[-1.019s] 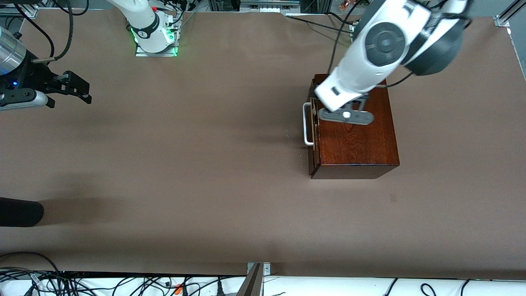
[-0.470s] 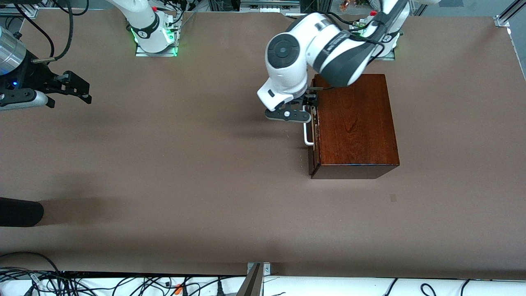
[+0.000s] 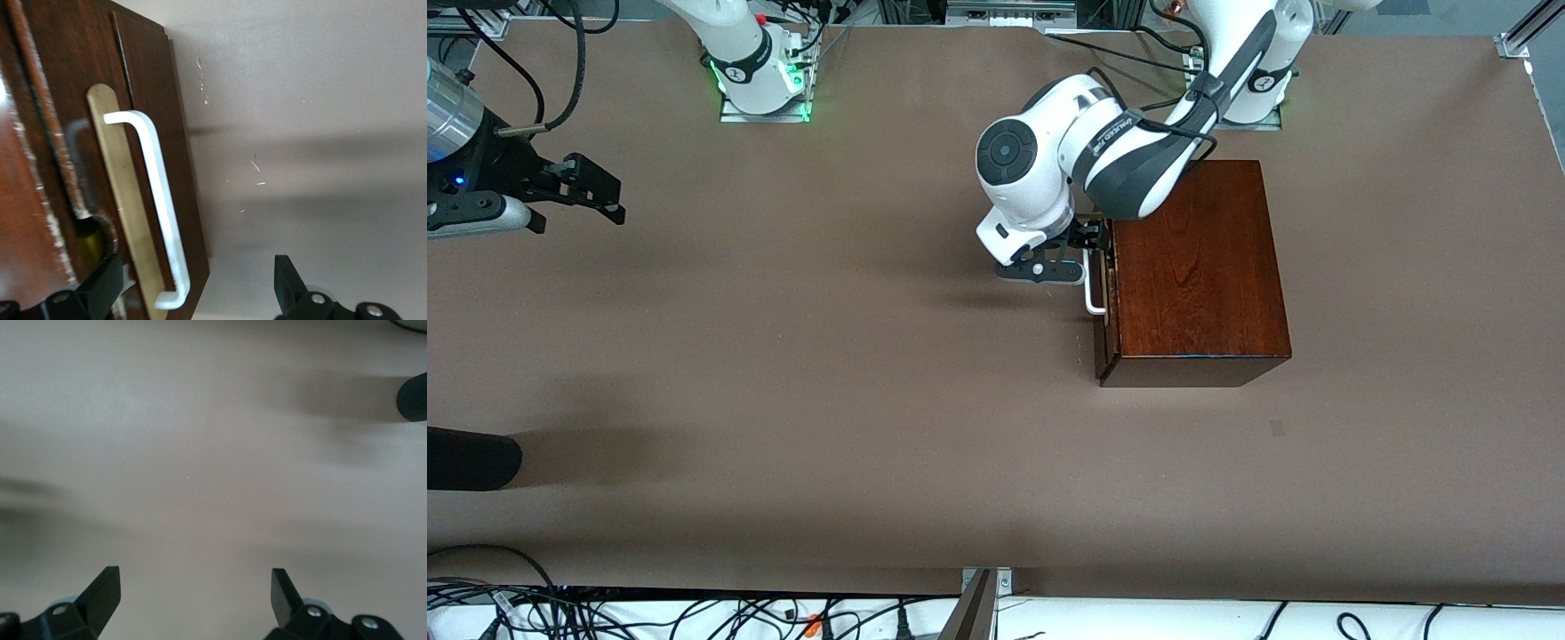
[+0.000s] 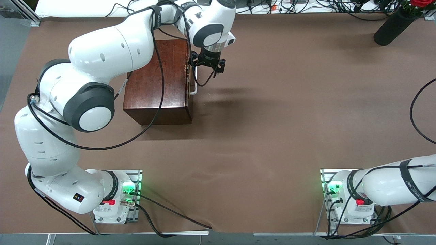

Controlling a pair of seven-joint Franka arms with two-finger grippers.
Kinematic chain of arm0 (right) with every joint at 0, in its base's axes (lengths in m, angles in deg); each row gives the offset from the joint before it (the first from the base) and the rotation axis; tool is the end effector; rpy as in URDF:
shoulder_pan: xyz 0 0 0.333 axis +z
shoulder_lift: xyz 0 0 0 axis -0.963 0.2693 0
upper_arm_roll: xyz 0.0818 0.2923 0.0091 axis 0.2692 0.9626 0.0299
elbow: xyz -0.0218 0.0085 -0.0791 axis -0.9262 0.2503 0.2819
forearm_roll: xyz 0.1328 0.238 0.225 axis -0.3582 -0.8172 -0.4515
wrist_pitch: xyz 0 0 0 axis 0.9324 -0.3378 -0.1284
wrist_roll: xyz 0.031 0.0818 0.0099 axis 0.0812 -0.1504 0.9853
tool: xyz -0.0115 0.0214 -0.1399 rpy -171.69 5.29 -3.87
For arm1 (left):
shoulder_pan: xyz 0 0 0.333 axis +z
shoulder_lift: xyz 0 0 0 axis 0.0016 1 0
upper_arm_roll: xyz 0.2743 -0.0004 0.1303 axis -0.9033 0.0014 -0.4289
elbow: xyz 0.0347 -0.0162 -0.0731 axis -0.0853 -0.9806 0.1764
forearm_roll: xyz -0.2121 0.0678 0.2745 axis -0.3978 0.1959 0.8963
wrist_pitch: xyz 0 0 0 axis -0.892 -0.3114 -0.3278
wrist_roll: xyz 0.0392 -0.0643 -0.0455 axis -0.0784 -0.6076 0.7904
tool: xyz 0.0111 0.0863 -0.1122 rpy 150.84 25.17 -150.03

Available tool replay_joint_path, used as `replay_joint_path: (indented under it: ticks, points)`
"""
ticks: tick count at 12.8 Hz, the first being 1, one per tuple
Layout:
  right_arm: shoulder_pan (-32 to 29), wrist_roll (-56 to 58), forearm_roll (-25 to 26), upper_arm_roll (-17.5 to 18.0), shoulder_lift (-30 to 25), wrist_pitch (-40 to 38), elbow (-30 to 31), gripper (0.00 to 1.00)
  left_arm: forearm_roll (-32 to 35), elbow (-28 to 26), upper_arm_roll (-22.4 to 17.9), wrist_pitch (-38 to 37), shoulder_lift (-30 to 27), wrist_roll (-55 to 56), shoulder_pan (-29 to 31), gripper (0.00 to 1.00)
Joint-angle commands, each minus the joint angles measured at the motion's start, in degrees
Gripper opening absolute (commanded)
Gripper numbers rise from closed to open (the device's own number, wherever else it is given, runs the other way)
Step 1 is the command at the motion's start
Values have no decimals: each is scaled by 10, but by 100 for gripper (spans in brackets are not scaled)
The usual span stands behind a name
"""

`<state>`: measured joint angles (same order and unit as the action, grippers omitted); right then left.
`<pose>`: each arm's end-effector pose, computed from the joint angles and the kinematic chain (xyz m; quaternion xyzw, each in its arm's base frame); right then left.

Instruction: Open drawer, take yellow block, close drawer

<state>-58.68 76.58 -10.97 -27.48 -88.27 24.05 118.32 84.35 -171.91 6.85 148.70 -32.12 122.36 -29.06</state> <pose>0.5187 0.0437 0.5670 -0.9979 -0.0630 -0.0125 0.0074 0.4594 -0.4136 0.3191 -0.9874 0.0490 0.0859 0.1232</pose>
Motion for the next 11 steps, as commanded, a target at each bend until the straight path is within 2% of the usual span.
replay_joint_path:
  ticks: [1, 7, 11]
  points:
    - [-5, -2, -8, 2, 3, -3, -11, 100, 22, -29, -1, 32, -5, 21, -3, 100]
    - [-5, -2, -8, 2, 3, -3, -11, 100, 47, -50, -1, 37, 4, 33, -3, 100]
    - [-5, -2, -8, 2, 3, -3, -11, 100, 47, -74, -1, 70, 6, 51, -2, 100]
